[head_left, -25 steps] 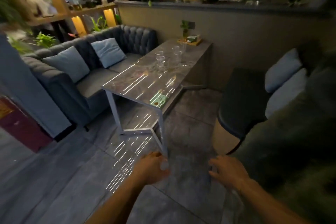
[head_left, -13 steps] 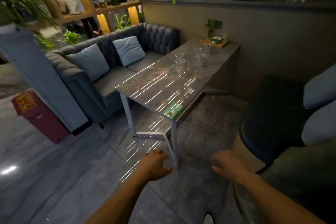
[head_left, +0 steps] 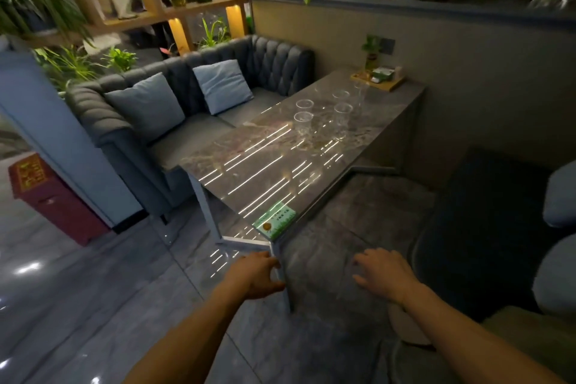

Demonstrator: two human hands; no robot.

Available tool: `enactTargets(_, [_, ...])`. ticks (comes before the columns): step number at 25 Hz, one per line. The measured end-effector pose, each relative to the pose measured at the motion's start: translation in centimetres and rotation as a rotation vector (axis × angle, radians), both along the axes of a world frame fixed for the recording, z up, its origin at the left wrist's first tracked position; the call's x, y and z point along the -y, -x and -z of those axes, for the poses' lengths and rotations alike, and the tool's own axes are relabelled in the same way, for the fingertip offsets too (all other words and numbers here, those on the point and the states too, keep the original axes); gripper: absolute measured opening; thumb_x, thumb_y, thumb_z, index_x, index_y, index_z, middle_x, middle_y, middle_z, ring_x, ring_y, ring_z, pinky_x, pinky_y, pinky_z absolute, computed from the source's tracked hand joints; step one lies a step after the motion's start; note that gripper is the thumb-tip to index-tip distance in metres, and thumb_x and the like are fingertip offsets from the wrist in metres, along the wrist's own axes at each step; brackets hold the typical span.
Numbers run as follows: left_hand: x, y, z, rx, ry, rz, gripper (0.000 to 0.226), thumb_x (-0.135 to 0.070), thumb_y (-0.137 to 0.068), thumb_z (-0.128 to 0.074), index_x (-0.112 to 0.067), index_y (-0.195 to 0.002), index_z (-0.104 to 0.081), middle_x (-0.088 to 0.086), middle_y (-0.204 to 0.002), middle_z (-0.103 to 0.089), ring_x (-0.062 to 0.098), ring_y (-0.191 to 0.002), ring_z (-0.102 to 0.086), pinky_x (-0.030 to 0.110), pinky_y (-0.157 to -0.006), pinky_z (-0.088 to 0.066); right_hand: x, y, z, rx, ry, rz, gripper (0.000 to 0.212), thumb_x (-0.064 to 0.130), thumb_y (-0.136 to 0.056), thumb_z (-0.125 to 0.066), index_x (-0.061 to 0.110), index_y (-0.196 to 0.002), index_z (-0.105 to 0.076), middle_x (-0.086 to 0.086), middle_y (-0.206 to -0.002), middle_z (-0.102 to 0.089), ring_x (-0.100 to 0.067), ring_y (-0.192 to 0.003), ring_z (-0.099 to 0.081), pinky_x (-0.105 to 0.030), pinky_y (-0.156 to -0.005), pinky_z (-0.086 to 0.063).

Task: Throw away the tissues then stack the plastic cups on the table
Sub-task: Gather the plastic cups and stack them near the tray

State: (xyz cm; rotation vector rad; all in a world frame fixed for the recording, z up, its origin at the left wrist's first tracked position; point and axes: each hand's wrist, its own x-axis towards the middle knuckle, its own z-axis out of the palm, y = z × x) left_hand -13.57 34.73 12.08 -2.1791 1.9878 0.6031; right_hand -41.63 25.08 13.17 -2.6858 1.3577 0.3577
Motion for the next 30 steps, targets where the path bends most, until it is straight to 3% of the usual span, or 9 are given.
enactTargets(7, [9.6, -1.6, -0.3, 0.01, -0.056, -0.001, 0.049, -0.058, -0.086, -0.057, -0.026, -0.123, -0.061, 0.005, -0.124, -0.06, 0.024, -0.109, -0.056, 0.041, -0.091, -0.05, 9.1, -0.6, 0.0, -0.044, -0.066, -0.007, 0.041, 0.052, -0.086, -0.047, 0.034, -0.121, -0.056, 0.002, -0.124, -0.06, -0.022, -0.114, -0.055, -0.04, -0.088, -0.043])
enactTargets(21, [30.7, -9.3, 1.2, -0.012, -0.054, 0.055, 0.057, -0.062, -0.084, -0.056, -0.031, -0.132, -0.053, 0.003, -0.135, -0.053, 0.026, -0.124, -0.05, 0.046, -0.099, -0.044, 28.8, -8.3, 1.7, -0.057, -0.089, 0.14, 0.042, 0.054, -0.088, -0.048, 0.034, -0.125, -0.052, 0.002, -0.126, -0.058, -0.02, -0.115, -0.053, -0.041, -0.09, -0.044])
enactTargets(30, [40.3, -11.9, 2.5, 0.018, -0.032, 0.025, 0.058, -0.062, -0.082, -0.054, -0.032, -0.131, -0.053, 0.002, -0.136, -0.053, 0.026, -0.126, -0.047, 0.045, -0.102, -0.04, 38.6, -9.8, 2.5, -0.086, -0.097, 0.161, 0.043, 0.053, -0.088, -0.046, 0.032, -0.125, -0.052, 0.0, -0.124, -0.058, -0.022, -0.114, -0.054, -0.042, -0.091, -0.043])
